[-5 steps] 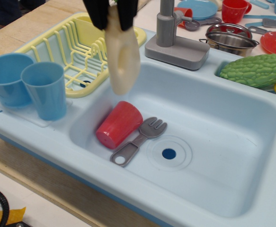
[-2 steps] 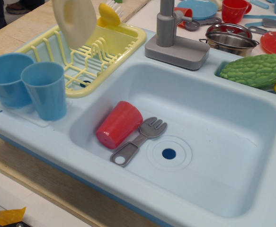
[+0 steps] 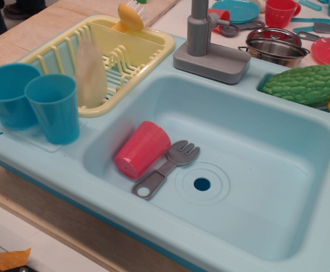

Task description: Put detergent from sink into drying rack

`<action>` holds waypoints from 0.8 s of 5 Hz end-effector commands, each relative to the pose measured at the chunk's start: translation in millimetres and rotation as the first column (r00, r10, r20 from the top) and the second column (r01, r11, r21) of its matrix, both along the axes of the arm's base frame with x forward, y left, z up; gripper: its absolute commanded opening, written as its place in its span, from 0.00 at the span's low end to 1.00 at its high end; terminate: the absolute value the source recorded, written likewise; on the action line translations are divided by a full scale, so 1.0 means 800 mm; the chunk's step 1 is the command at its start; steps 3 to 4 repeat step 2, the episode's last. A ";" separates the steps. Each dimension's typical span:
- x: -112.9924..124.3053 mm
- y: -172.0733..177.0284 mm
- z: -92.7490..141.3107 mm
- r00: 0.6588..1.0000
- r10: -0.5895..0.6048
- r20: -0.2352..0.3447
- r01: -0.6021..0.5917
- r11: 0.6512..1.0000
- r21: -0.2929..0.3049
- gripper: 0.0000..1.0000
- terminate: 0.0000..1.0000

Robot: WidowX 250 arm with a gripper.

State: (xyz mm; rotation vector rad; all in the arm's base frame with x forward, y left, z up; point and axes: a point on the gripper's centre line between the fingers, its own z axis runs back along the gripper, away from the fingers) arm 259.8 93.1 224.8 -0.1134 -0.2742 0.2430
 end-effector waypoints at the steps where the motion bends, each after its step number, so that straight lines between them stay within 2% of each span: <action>1: 0.001 0.004 0.016 0.999 0.008 0.040 -0.008 1.000 0.019 1.00 0.00; 2: 0.001 0.004 0.016 0.999 0.008 0.040 -0.008 1.000 0.019 1.00 1.00; 4: 0.001 0.004 0.016 0.999 0.008 0.040 -0.008 1.000 0.019 1.00 1.00</action>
